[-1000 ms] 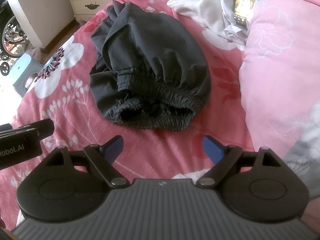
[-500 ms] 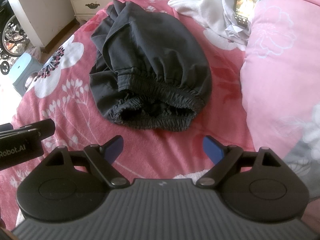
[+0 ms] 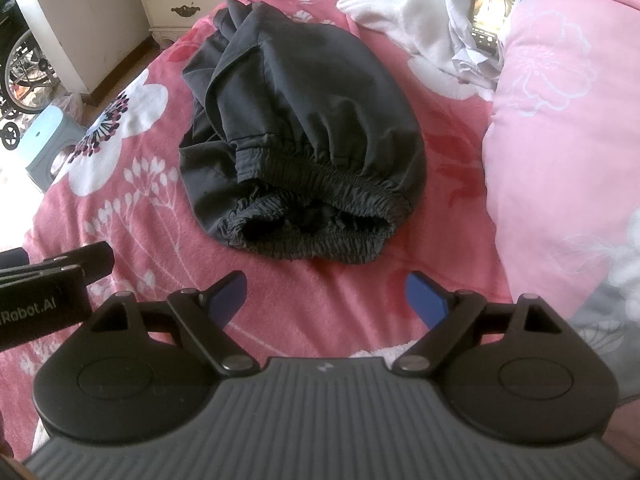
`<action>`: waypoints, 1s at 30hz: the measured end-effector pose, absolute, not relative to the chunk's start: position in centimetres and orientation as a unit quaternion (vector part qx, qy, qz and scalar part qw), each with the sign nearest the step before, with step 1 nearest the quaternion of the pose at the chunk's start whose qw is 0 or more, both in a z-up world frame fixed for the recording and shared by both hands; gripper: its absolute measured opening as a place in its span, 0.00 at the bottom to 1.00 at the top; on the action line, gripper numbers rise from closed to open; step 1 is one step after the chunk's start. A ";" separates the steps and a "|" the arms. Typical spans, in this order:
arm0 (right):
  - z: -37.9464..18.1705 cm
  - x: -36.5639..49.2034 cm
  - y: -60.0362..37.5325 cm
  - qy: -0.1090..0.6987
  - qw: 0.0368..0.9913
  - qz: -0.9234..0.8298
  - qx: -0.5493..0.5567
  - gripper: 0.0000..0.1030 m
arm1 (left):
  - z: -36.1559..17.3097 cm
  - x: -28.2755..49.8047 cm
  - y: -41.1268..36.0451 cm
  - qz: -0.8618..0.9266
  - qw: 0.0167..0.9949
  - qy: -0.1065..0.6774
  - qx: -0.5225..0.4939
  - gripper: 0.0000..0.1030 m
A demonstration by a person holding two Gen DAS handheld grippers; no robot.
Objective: Fold clothes
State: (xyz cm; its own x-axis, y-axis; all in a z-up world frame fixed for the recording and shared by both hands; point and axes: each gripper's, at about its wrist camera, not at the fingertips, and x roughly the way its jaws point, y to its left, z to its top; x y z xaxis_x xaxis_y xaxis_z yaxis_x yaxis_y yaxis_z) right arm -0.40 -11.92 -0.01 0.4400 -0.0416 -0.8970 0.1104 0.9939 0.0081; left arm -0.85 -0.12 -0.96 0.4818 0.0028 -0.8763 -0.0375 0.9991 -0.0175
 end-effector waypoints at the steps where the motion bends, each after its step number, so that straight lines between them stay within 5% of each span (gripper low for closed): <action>1: 0.0 -0.4 -11.9 0.527 0.848 -0.045 0.033 0.84 | -1.0 -0.9 -0.1 0.012 0.860 0.509 -0.017 0.91; 30: -0.4 0.1 -12.7 0.517 0.854 -0.044 0.040 0.84 | -2.0 -0.6 -0.9 0.002 0.857 0.515 -0.003 0.91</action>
